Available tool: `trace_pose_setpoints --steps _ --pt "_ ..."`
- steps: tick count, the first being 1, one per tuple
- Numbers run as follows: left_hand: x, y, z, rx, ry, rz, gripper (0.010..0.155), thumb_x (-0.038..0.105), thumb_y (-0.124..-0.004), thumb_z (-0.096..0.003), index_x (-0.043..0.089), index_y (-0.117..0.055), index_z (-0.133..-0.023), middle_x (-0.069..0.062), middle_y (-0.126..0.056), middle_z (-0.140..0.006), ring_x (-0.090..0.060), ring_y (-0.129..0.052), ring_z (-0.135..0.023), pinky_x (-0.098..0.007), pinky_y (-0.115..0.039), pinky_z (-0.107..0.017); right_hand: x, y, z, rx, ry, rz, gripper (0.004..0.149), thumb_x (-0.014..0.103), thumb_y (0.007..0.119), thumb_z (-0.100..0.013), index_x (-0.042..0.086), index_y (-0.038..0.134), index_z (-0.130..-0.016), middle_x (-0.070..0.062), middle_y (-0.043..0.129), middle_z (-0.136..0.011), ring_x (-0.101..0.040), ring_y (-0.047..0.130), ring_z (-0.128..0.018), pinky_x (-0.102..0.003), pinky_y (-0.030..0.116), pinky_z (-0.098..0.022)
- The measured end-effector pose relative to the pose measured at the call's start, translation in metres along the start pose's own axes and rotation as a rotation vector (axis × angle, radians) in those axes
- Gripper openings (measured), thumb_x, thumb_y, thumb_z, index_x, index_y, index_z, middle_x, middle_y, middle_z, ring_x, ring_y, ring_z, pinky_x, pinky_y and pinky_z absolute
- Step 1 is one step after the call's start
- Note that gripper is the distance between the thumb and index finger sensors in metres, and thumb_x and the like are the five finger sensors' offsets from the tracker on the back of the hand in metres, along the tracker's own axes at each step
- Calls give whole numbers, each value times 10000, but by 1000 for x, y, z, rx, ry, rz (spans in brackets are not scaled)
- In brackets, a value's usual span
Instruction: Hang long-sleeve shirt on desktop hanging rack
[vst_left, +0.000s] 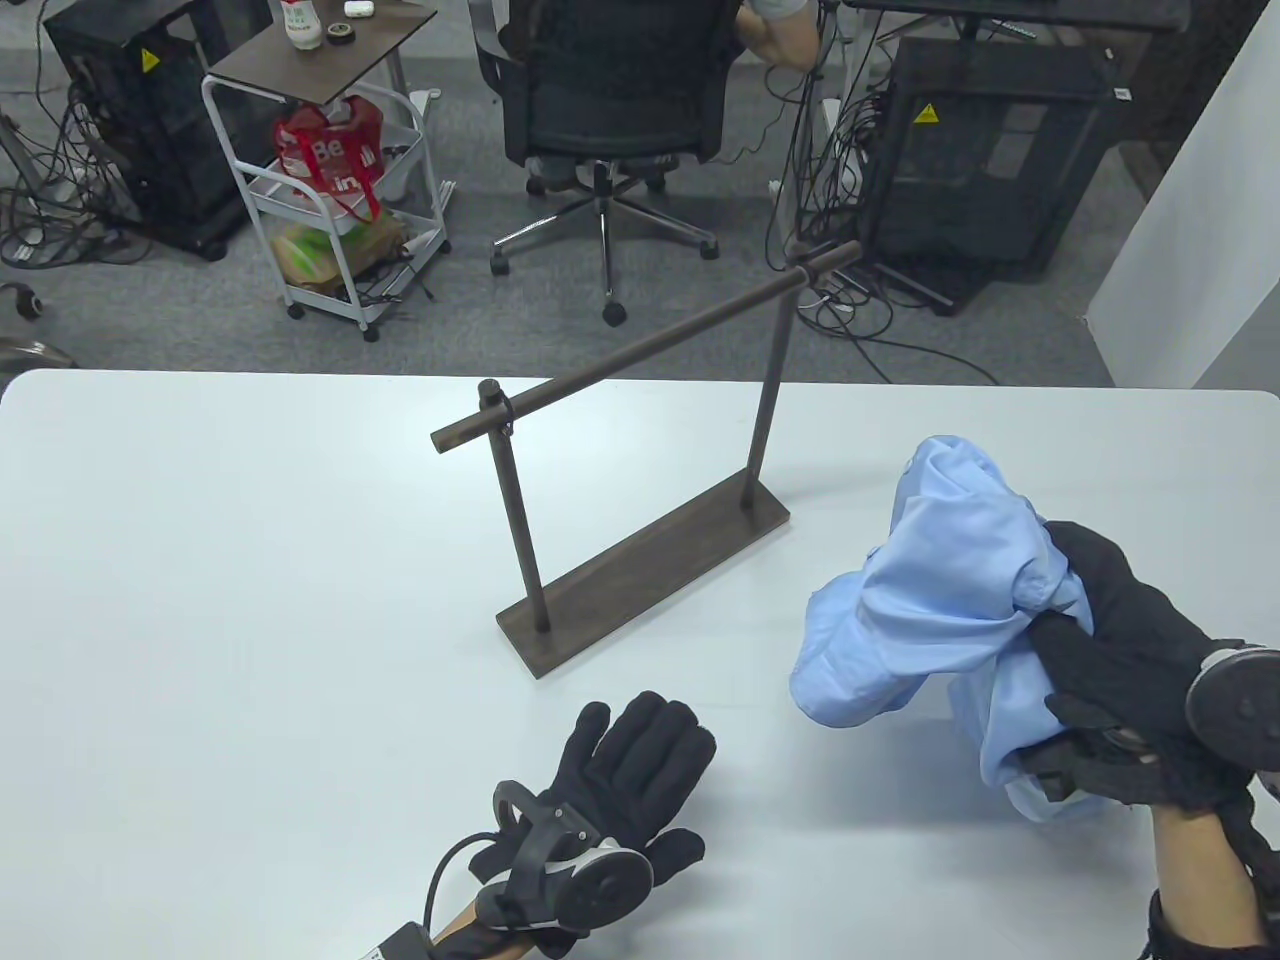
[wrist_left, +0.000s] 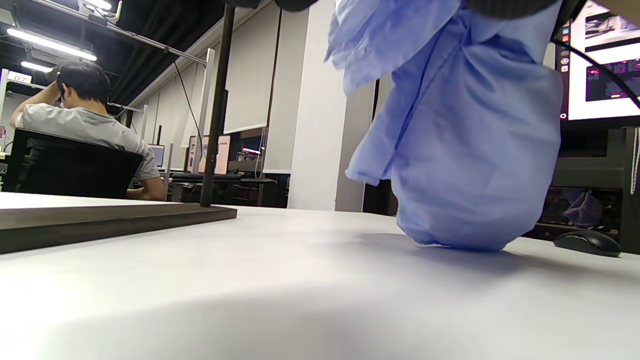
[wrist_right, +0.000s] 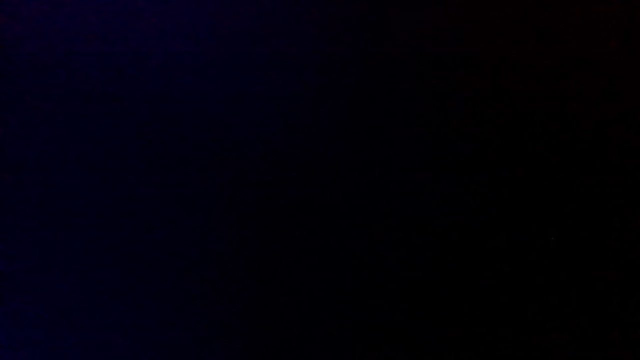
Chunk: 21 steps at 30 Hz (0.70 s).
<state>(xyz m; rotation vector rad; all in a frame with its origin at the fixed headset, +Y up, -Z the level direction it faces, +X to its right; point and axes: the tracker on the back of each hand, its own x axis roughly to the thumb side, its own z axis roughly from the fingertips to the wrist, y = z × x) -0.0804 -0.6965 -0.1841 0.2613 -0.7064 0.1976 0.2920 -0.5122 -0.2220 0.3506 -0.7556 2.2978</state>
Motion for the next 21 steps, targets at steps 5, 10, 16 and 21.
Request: trace_pose_setpoints --steps 5,10,16,21 --pt "0 0 0 1 2 -1 874 634 -623 -406 278 -260 -1117 -6 -334 -1203 -294 -375 -1147 -655 -416 -795 23 -16 -11 -83 -31 -19 483 320 769 -530 154 640 -964 -160 899 -598 -169 880 -321 -469 854 -357" --pt "0 0 0 0 3 -2 872 631 -624 -406 278 -263 -1117 -6 -334 -1203 -292 -378 -1147 -656 -416 -794 49 -27 -20 -163 -73 -28 483 321 767 -532 155 636 -967 -159 897 -602 -170 879 -325 -471 852 -362" --pt "1 0 1 1 -1 -4 871 631 -625 -406 279 -264 -1116 -7 -336 -1203 -291 -378 -1147 -655 -417 -794 84 -34 -33 -275 -122 13 483 322 761 -536 160 629 -970 -157 894 -609 -170 878 -332 -472 850 -369" --pt "1 0 1 4 -4 -5 872 631 -624 -406 278 -264 -1117 -8 -337 -1203 -292 -378 -1147 -656 -416 -794 110 -43 -47 -358 -156 49 482 325 757 -538 163 625 -972 -153 890 -614 -169 877 -336 -471 848 -375"
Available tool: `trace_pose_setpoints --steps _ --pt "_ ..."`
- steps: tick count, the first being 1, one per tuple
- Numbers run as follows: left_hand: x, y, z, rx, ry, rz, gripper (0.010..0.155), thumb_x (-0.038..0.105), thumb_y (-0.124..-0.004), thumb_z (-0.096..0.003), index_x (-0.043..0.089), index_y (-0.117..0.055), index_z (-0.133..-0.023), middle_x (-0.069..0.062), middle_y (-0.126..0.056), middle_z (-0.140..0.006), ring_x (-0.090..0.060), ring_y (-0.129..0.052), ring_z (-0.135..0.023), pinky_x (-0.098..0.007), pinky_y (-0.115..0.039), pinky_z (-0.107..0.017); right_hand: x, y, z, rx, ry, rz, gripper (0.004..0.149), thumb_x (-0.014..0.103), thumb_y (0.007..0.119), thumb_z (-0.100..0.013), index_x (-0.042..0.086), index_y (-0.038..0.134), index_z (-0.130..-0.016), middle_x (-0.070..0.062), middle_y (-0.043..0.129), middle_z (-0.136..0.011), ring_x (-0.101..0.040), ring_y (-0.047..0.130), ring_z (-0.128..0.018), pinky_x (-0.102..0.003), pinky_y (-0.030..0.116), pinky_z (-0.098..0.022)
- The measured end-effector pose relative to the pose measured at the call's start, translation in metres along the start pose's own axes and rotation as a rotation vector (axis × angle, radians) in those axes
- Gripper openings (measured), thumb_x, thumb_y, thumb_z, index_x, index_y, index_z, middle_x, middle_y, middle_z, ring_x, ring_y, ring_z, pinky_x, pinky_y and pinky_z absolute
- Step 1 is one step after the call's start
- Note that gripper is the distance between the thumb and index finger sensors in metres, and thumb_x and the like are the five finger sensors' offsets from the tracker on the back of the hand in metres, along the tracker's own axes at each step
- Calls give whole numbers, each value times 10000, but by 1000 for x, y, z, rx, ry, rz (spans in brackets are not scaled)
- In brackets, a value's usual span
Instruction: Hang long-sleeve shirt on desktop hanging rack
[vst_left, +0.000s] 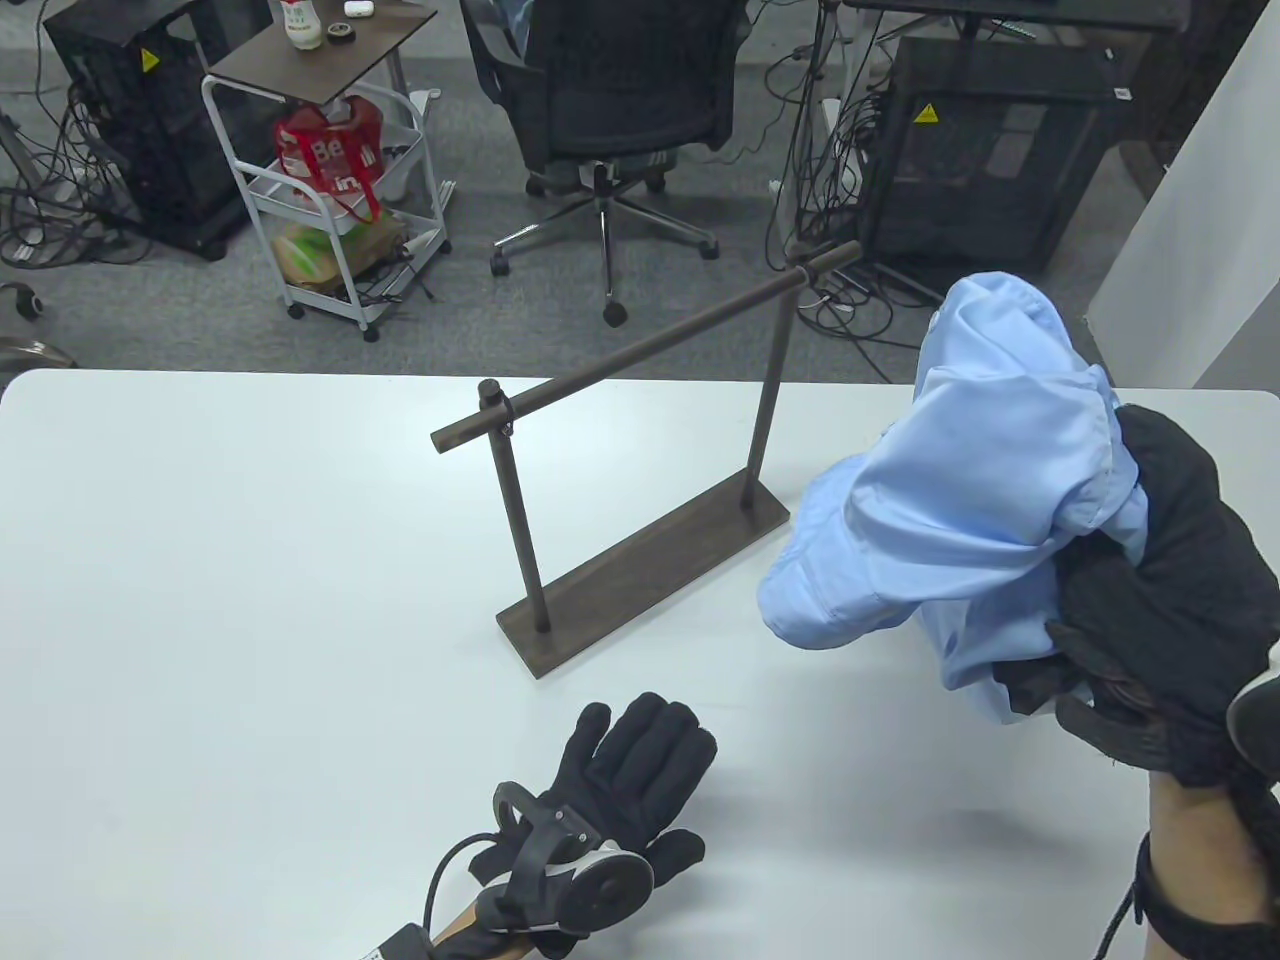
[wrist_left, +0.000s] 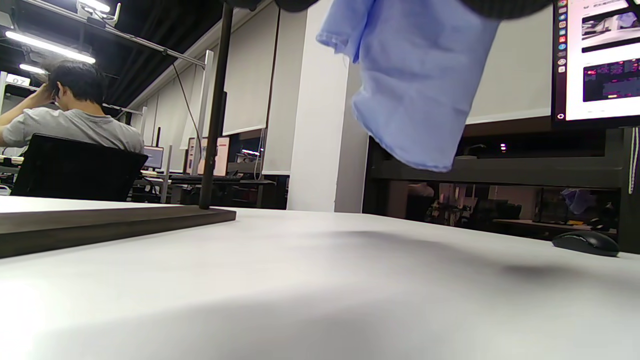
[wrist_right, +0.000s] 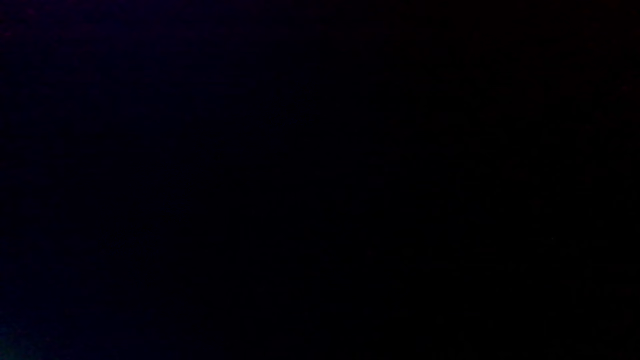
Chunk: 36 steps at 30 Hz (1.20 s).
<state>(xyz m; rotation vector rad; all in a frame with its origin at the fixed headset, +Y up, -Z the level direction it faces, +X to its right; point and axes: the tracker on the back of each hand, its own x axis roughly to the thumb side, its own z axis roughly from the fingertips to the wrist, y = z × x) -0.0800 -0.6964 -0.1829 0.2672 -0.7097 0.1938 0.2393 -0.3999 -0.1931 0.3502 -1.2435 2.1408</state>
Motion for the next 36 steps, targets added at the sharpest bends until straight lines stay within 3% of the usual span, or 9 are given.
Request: trace_pose_setpoints --steps 7,14,25,30,36 --pt "1 0 0 -6 -4 0 870 630 -625 -406 280 -264 -1116 -5 -337 -1203 -292 -380 -1147 -655 -418 -795 25 -2 -25 -88 -30 30 481 325 752 -542 167 618 -975 -152 886 -620 -168 876 -342 -472 846 -381" --pt "1 -1 0 -17 -7 4 869 628 -626 -407 278 -266 -1116 -8 -339 -1202 -292 -381 -1146 -655 -419 -794 39 22 -51 -141 -50 92 484 327 740 -551 174 597 -986 -151 874 -649 -176 876 -370 -481 837 -410" --pt "-3 -1 -1 -35 10 6 870 630 -627 -406 277 -268 -1117 -9 -339 -1203 -293 -381 -1146 -656 -415 -794 56 103 -94 -153 -50 141 497 333 727 -561 178 561 -1003 -145 858 -698 -189 884 -422 -500 824 -457" --pt "-4 -1 -1 -42 14 1 873 633 -625 -406 277 -267 -1118 -10 -340 -1204 -295 -382 -1146 -656 -416 -794 66 138 -97 -161 -69 158 503 349 719 -565 201 543 -1013 -126 852 -749 -202 898 -479 -513 812 -500" --pt "-4 0 -1 -52 18 0 871 632 -624 -407 277 -267 -1118 -8 -340 -1204 -294 -381 -1147 -655 -419 -795 67 189 -92 -88 -93 223 508 373 706 -570 236 524 -1023 -90 848 -811 -212 919 -558 -516 800 -542"
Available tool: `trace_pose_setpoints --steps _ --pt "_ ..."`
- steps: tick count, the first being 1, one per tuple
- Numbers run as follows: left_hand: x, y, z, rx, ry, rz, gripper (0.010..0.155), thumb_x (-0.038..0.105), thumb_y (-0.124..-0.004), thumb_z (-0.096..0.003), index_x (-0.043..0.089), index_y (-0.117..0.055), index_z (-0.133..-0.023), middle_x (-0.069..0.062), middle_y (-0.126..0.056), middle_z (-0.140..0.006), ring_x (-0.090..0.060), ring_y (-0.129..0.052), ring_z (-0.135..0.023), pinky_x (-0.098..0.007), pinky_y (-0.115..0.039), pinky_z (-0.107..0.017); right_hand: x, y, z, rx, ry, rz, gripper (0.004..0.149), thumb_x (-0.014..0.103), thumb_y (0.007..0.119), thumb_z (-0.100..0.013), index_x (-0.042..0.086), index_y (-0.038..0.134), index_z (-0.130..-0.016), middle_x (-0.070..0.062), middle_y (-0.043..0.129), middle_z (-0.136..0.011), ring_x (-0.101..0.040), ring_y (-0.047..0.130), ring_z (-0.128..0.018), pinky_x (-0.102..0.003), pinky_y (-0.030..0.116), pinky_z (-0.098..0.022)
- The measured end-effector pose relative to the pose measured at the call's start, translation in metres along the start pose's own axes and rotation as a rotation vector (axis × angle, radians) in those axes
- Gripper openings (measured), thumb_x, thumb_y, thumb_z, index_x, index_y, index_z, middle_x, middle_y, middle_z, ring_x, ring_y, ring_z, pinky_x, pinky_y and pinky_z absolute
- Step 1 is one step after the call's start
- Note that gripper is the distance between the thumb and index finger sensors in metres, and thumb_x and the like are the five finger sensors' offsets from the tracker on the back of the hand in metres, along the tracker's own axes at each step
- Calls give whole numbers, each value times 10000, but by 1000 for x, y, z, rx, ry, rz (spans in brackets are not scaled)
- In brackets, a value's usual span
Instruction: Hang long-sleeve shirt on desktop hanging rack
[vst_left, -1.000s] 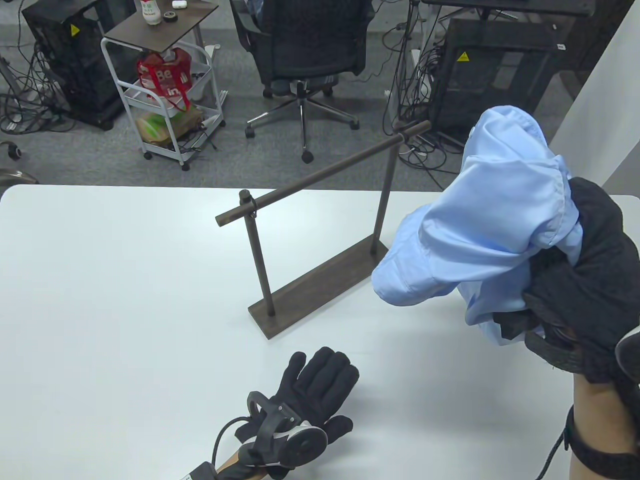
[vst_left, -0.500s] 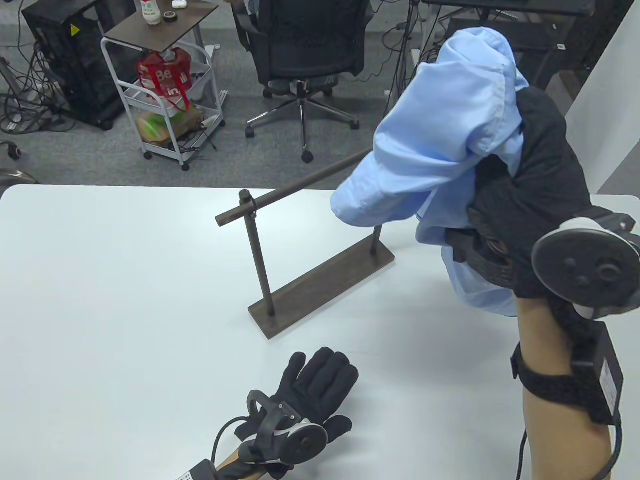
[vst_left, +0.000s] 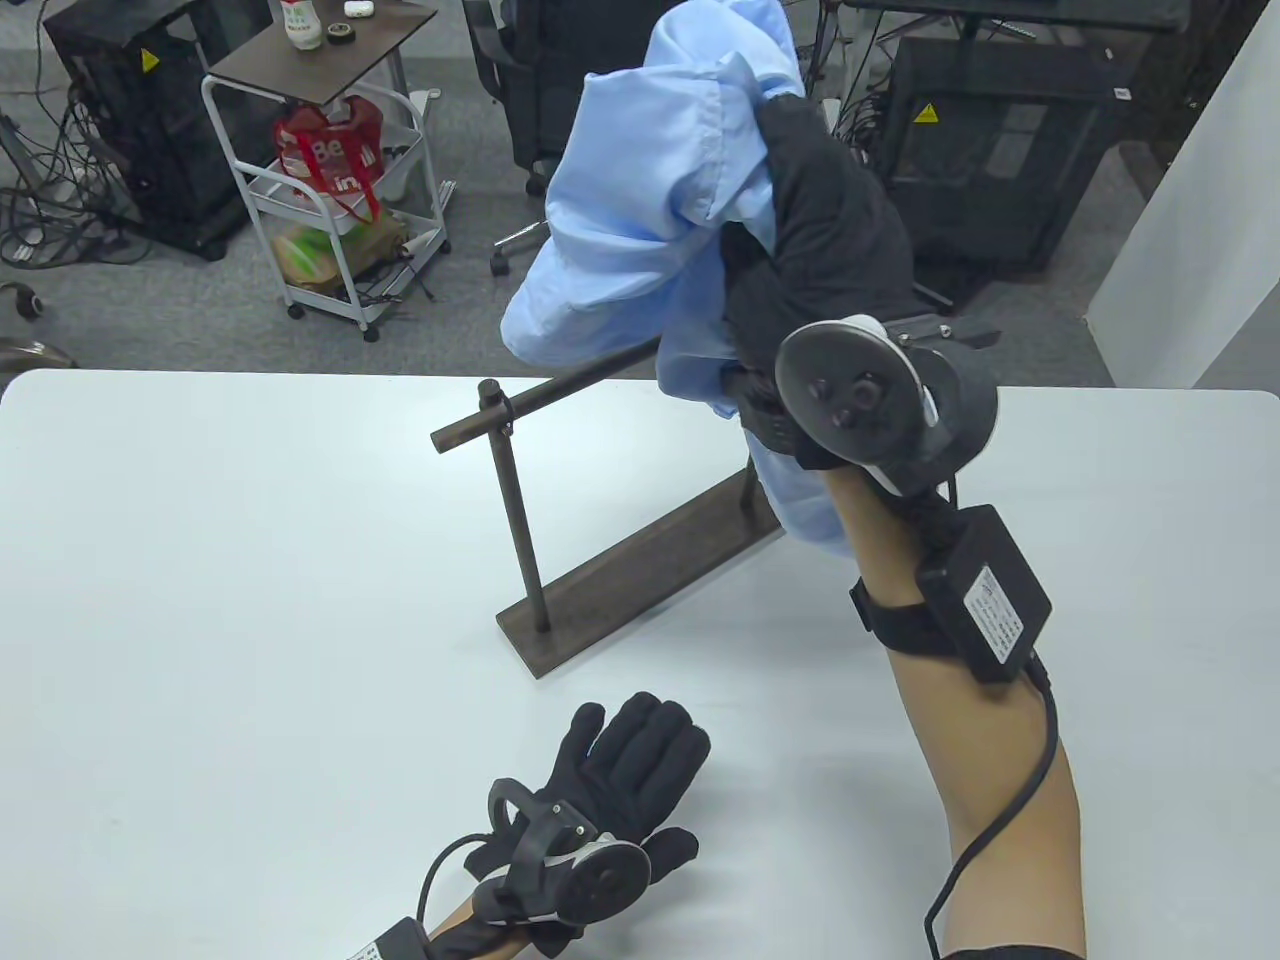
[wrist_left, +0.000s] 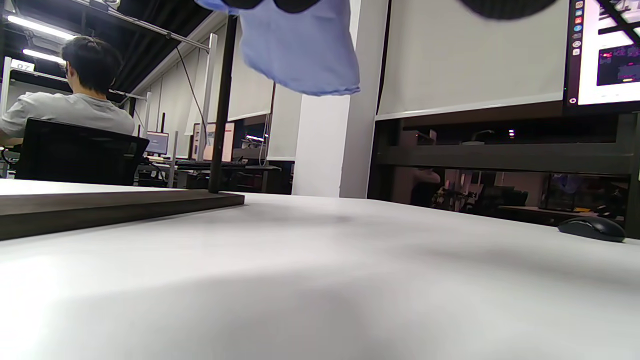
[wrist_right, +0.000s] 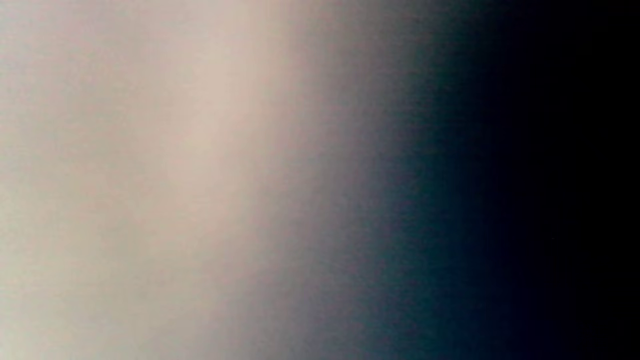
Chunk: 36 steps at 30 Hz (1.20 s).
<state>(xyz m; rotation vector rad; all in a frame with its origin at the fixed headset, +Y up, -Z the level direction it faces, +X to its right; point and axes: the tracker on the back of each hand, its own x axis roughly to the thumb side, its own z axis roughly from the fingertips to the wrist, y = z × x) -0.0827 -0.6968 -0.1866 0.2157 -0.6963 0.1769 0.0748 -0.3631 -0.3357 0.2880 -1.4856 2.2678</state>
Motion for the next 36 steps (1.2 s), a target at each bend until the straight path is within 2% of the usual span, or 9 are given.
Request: trace_pose_setpoints --steps 5,8,15,19,25,28,30,34,36 --pt "0 0 0 -4 5 1 869 630 -624 -409 276 -269 -1118 -9 -342 -1203 -294 -383 -1146 -656 -420 -793 1 31 5 44 11 17 505 376 697 -572 240 519 -1025 -85 844 -828 -221 922 -584 -525 790 -559" --pt "0 0 0 -7 6 1 868 631 -623 -408 277 -270 -1118 -9 -343 -1203 -294 -384 -1146 -655 -420 -794 0 51 8 88 7 73 512 381 693 -574 248 511 -1033 -79 835 -881 -255 922 -663 -545 763 -589" --pt "1 0 0 -4 1 -1 869 631 -624 -408 277 -270 -1118 -8 -342 -1204 -295 -383 -1146 -656 -420 -793 1 95 27 274 -74 215 566 377 704 -566 183 524 -1066 -116 828 -971 -329 900 -819 -587 710 -635" --pt "1 -2 -1 -12 -1 3 870 631 -625 -407 276 -271 -1118 -9 -344 -1203 -295 -385 -1146 -656 -421 -792 -2 113 32 445 -84 213 602 435 672 -569 162 529 -1086 -165 786 -1027 -387 843 -888 -663 613 -677" --pt "2 -3 -1 -23 -2 5 868 630 -624 -409 275 -271 -1118 -10 -343 -1204 -294 -384 -1146 -655 -422 -792 -13 130 39 696 -61 226 747 611 521 -548 111 589 -1099 -221 770 -1058 -477 730 -966 -739 478 -705" --pt "2 -3 -1 -23 -1 6 868 630 -624 -409 276 -271 -1118 -9 -343 -1204 -295 -384 -1146 -656 -422 -792 -17 132 41 683 -70 202 759 625 495 -541 112 633 -1084 -226 776 -1055 -489 708 -978 -747 458 -704" --pt "2 -3 -1 -24 1 7 868 630 -624 -409 276 -271 -1118 -10 -344 -1204 -294 -385 -1146 -655 -421 -793 -18 133 42 708 -61 171 751 607 467 -547 106 685 -1062 -241 706 -1105 -505 636 -1022 -755 408 -713" --pt "2 -3 -1 -31 0 6 869 631 -624 -408 276 -272 -1118 -10 -344 -1203 -296 -383 -1146 -656 -423 -792 -19 134 42 706 -58 124 667 522 493 -573 76 828 -939 -207 728 -1080 -482 623 -1031 -754 376 -717" --pt "2 -3 -1 -33 1 9 868 631 -623 -408 277 -272 -1118 -11 -344 -1203 -296 -384 -1146 -655 -422 -792 -20 135 41 731 -58 127 657 527 501 -576 71 854 -890 -199 766 -1043 -474 635 -1025 -753 377 -717"
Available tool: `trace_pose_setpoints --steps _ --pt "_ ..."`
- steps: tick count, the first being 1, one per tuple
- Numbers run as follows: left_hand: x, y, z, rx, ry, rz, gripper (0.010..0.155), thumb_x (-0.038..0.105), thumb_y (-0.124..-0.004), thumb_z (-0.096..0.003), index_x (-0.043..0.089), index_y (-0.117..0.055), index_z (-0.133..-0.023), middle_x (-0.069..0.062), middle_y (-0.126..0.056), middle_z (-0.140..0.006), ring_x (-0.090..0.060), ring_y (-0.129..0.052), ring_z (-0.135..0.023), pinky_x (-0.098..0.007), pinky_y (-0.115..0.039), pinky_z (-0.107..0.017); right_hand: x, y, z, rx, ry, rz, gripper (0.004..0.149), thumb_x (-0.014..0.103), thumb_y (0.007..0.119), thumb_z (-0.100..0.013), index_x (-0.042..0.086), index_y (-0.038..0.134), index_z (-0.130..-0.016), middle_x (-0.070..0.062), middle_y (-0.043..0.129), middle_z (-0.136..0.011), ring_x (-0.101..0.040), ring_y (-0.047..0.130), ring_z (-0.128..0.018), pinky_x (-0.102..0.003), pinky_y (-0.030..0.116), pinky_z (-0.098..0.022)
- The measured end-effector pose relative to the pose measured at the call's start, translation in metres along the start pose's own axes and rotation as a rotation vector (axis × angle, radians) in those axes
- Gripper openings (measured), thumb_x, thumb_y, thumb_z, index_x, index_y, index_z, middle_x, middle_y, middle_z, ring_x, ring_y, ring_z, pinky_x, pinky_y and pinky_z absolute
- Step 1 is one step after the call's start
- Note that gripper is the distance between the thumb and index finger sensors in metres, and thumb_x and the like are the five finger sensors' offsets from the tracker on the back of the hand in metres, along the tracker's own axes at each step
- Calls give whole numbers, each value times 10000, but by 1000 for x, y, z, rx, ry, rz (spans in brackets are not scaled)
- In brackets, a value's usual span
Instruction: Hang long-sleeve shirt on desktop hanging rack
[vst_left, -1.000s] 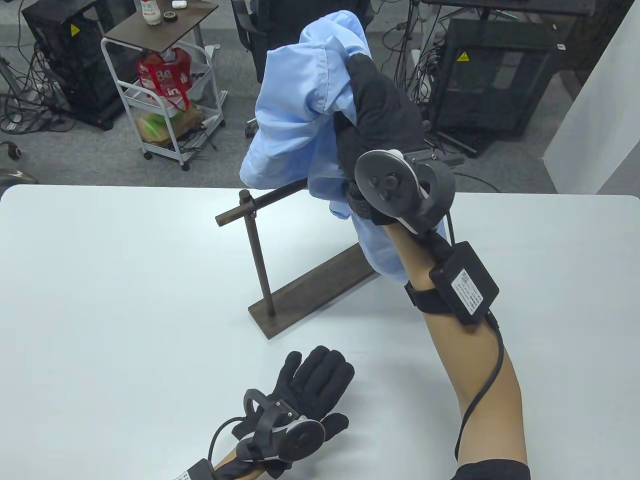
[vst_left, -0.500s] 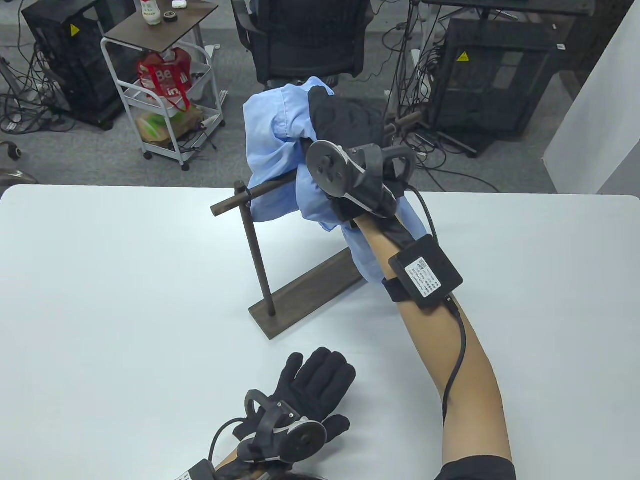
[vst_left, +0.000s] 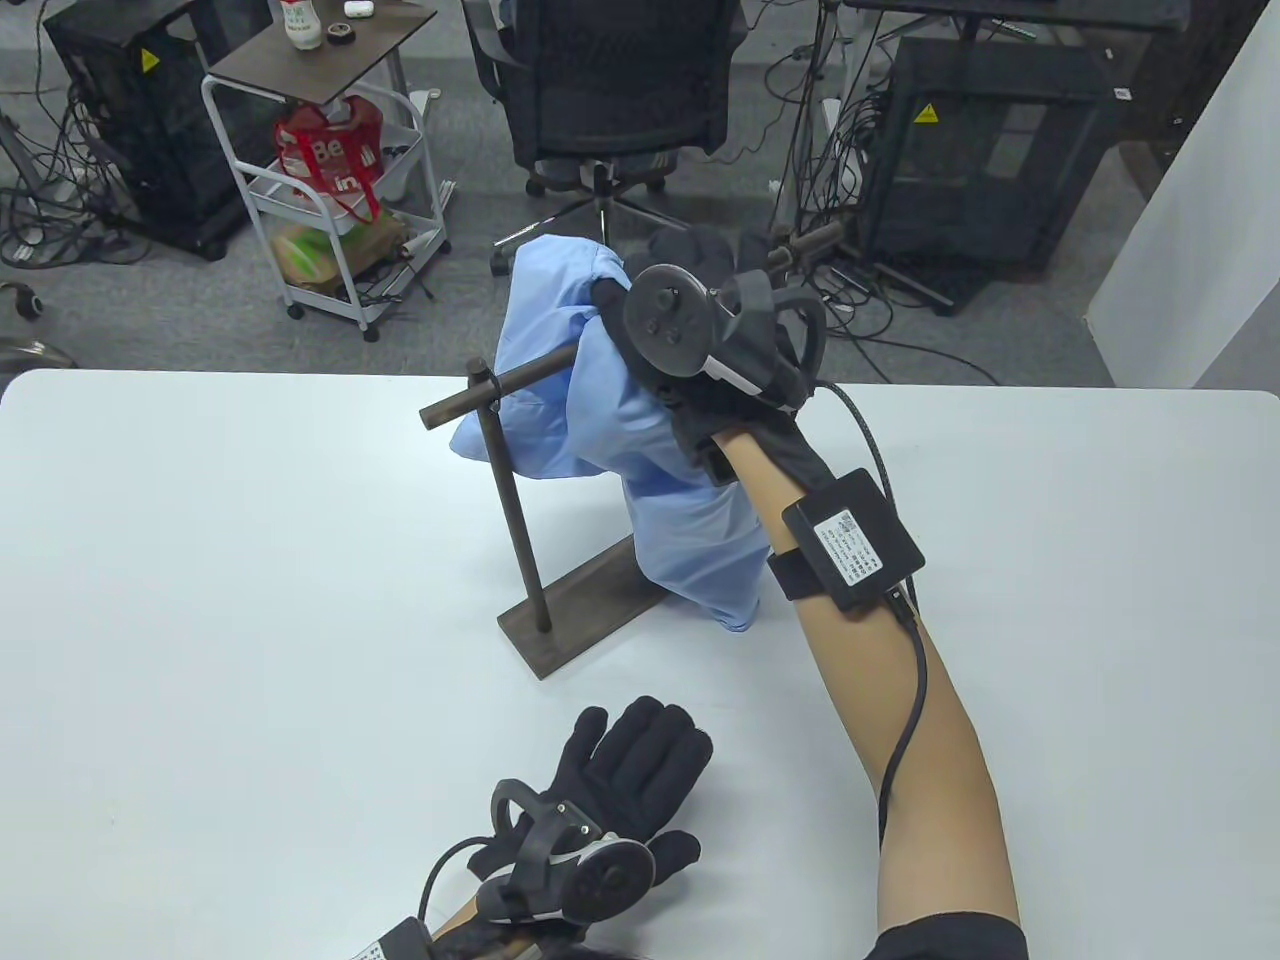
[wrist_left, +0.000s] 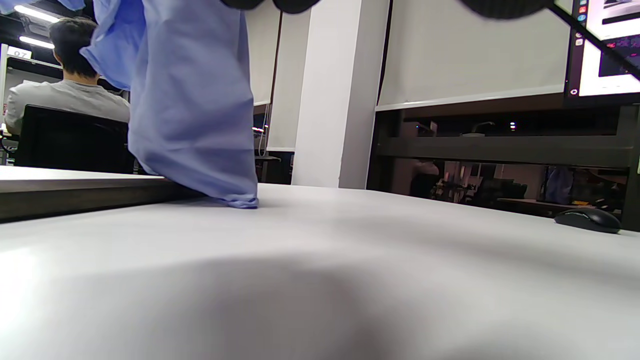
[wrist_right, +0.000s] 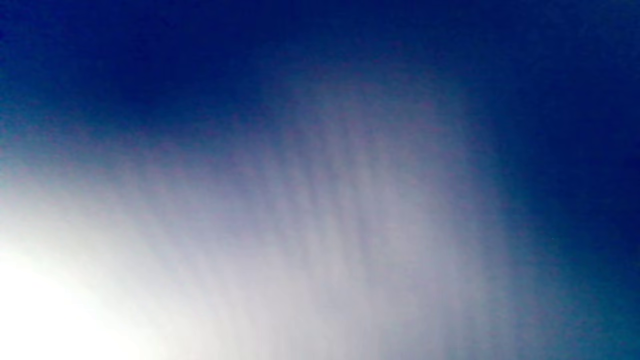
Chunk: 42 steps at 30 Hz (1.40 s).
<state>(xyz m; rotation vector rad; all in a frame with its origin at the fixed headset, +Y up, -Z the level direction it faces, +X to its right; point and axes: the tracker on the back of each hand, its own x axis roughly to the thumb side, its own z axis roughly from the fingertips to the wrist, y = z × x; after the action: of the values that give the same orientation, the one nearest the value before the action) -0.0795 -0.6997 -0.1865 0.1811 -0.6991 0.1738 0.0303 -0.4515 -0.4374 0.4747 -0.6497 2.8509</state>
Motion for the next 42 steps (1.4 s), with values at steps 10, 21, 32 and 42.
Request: trace_pose_setpoints --steps 10,21,32,42 --pt "-1 -1 -1 -6 8 14 867 631 -623 -409 277 -273 -1118 -9 -345 -1203 -294 -385 -1146 -654 -422 -793 2 -18 12 -62 -42 94 680 573 581 -553 120 695 -1046 -210 671 -1118 -481 603 -1041 -741 412 -725" --pt "-3 -2 -3 -15 26 34 865 630 -623 -409 278 -273 -1117 -9 -344 -1203 -293 -386 -1145 -653 -424 -793 4 -67 43 -160 -66 169 686 576 601 -545 133 658 -1067 -205 653 -1131 -476 607 -1044 -737 445 -724" --pt "-4 -7 -4 -33 35 51 866 631 -623 -409 278 -273 -1117 -8 -341 -1203 -295 -383 -1145 -654 -423 -792 -18 -115 105 -185 -73 126 742 587 607 -540 155 512 -1136 -212 546 -1201 -494 536 -1087 -735 446 -728" --pt "-3 -10 -6 -32 43 34 868 632 -623 -408 278 -269 -1117 -8 -335 -1203 -294 -379 -1145 -655 -419 -792 -43 -142 172 -162 -74 -47 775 591 620 -537 146 456 -1151 -223 466 -1227 -519 479 -1104 -737 435 -729"
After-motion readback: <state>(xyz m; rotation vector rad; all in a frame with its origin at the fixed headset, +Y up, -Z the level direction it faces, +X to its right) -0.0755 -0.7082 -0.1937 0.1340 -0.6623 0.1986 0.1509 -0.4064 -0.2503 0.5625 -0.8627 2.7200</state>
